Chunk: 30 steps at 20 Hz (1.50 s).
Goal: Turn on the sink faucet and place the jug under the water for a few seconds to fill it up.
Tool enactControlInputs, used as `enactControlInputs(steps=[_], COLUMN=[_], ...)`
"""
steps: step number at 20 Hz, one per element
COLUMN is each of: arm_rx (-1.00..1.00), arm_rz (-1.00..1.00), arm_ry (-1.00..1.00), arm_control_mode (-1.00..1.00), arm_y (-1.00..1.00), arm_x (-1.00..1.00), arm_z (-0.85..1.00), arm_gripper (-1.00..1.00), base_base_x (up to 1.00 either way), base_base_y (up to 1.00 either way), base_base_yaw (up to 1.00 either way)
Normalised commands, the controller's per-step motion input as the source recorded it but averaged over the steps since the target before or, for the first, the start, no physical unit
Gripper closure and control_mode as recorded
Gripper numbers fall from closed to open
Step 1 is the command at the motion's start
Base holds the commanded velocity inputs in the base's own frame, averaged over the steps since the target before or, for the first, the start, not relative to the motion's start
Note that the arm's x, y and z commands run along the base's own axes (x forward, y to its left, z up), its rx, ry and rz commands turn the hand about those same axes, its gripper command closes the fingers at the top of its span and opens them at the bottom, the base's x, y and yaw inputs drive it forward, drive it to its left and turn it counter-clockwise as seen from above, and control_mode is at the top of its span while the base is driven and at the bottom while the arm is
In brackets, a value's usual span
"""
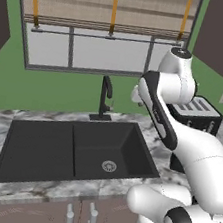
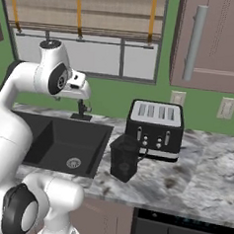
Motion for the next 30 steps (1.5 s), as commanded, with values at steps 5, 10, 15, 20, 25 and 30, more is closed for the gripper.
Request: enactControlInputs(steps=[5, 10, 15, 20, 25, 30], arm_rx=[0.0, 0.0, 0.08, 0.01, 0.0, 0.0], arm_rz=[0.29, 0.43, 0.37, 0.21, 0.13, 0.02], arm_ry=[-0.51, -0.43, 0.0, 0.15, 0.11, -0.03], arm_control_mode=[-1.0, -1.0, -1.0, -1.0, -1.0, -1.0], arm_y=[-0.08, 0.0, -0.14, -0.11, -0.03, 0.0], arm_x=[0.61, 0.82, 0.9, 0.86, 0.54, 0.17], arm_z=[-0.68, -0.69, -0.25, 0.0, -0.14, -0.13], arm_gripper=[-1.0, -1.0, -1.0, -1.0, -1.0, -1.0], base_base_x=[0.0, 0.0, 0.0, 0.0, 0.0, 0.0], base_base_y=[0.0, 0.0, 0.0, 0.0, 0.0, 0.0], base_base_yaw=[0.0, 0.0, 0.0, 0.0, 0.0, 0.0])
